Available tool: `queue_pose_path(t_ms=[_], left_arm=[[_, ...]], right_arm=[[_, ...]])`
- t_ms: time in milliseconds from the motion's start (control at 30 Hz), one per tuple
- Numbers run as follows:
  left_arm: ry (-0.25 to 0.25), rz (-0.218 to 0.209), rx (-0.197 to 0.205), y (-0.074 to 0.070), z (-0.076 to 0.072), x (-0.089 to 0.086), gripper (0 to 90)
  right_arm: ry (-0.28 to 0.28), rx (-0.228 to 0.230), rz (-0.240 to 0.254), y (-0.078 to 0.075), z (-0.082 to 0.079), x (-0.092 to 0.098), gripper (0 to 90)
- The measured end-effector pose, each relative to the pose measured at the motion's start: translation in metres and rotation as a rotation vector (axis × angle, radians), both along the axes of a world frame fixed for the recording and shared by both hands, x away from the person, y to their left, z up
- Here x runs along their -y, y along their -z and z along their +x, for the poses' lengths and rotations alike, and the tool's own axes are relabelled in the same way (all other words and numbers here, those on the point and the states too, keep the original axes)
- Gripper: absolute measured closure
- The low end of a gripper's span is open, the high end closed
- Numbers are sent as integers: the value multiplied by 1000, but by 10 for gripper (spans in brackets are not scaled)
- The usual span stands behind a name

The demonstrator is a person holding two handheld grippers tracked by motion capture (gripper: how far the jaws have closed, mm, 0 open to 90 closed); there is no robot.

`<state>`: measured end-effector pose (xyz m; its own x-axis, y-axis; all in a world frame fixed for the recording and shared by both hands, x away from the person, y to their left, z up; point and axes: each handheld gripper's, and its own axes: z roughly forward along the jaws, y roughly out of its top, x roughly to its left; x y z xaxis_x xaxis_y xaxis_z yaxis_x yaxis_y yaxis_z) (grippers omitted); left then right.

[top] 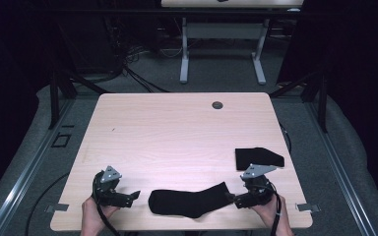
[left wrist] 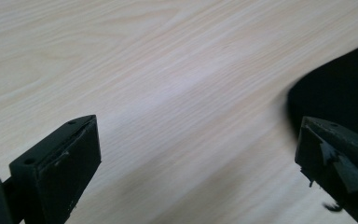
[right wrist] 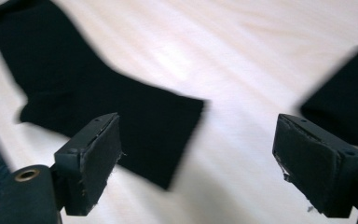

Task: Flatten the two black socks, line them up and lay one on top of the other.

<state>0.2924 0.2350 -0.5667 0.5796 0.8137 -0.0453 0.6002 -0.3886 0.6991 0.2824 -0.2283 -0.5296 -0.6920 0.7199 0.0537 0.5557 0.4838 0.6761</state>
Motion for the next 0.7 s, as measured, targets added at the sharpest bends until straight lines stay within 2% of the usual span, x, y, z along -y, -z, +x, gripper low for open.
queue_pose_path(t_ms=[67, 267, 367, 533, 633, 700], left_arm=[[-16, 20, -15, 7, 3, -3, 1], [-58, 62, 10, 21, 2, -6, 0], [-83, 39, 26, 24, 2, -9, 0], [-86, 35, 31, 25, 3, -10, 0], [-85, 34, 36, 26, 2, -10, 0], [-83, 33, 36, 26, 2, -10, 0]], right_arm=[[39, -3, -23, -5, 10, 8, 148], [138, -5, -103, -8, 51, 28, 149], [214, -17, -142, -3, 74, 40, 164], [304, -81, -157, 11, 104, 54, 285], [312, -106, -193, 18, 112, 54, 349], [315, -127, -198, 23, 115, 53, 395]])
